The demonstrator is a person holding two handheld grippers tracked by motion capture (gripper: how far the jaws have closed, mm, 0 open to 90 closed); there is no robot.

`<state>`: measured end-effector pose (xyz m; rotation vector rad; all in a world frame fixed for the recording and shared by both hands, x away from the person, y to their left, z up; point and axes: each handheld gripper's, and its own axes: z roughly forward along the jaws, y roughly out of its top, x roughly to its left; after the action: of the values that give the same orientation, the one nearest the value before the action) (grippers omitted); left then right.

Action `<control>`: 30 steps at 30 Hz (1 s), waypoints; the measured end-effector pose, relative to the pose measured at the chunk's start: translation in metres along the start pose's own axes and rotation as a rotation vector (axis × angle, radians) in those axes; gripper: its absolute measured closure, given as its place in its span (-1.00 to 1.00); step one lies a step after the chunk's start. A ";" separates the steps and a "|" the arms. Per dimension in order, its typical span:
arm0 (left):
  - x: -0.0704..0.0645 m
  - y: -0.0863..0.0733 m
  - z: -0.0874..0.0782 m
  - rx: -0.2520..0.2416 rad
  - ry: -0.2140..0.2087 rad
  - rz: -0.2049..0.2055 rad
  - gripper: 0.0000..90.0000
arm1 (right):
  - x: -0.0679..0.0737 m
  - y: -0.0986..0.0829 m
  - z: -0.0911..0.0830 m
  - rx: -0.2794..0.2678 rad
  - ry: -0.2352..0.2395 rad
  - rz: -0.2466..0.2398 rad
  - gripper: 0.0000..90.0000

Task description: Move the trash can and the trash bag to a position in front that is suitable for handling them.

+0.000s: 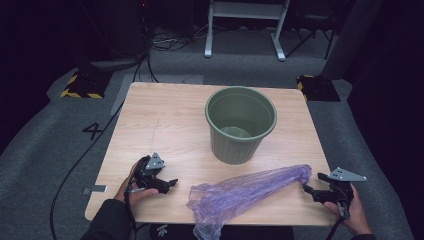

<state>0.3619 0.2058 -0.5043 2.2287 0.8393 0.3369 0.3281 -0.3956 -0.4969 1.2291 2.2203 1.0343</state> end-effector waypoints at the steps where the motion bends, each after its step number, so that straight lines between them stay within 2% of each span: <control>1: 0.000 0.000 0.000 -0.001 0.001 -0.001 -0.75 | 0.000 0.001 -0.002 -0.011 -0.002 -0.004 -0.58; 7: 0.000 0.000 -0.001 -0.001 0.004 -0.001 -0.75 | 0.008 0.015 -0.014 -0.078 0.007 -0.027 -0.56; 11: -0.001 0.000 0.000 -0.001 0.006 -0.004 -0.75 | 0.010 0.022 -0.016 -0.091 0.001 -0.035 -0.57; 13: -0.001 0.000 0.000 -0.001 0.007 -0.005 -0.75 | 0.011 0.029 -0.016 -0.103 0.023 -0.042 -0.57; 18: -0.001 0.000 0.000 -0.001 0.007 -0.005 -0.75 | 0.018 0.042 -0.013 -0.099 0.024 -0.078 -0.57; 20: -0.001 0.000 0.000 -0.001 0.007 -0.005 -0.75 | 0.027 0.051 -0.008 -0.090 0.023 -0.113 -0.57; 22: -0.001 0.000 0.000 -0.001 0.007 -0.004 -0.75 | 0.029 0.054 -0.007 -0.089 0.026 -0.119 -0.57; 24: -0.001 0.000 0.000 -0.001 0.008 -0.004 -0.75 | 0.036 0.064 -0.001 -0.084 0.040 -0.142 -0.56; 26: -0.001 0.000 0.000 -0.003 0.008 -0.005 -0.75 | 0.038 0.071 0.003 -0.095 0.058 -0.142 -0.55; 28: -0.001 0.000 0.000 -0.002 0.008 -0.006 -0.75 | 0.042 0.077 0.003 -0.087 0.054 -0.163 -0.57; 30: -0.001 0.000 0.000 -0.002 0.008 -0.005 -0.75 | 0.046 0.082 0.002 -0.104 0.068 -0.173 -0.57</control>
<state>0.3609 0.2058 -0.5044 2.2238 0.8486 0.3441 0.3500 -0.3281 -0.4350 0.9526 2.2474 1.1208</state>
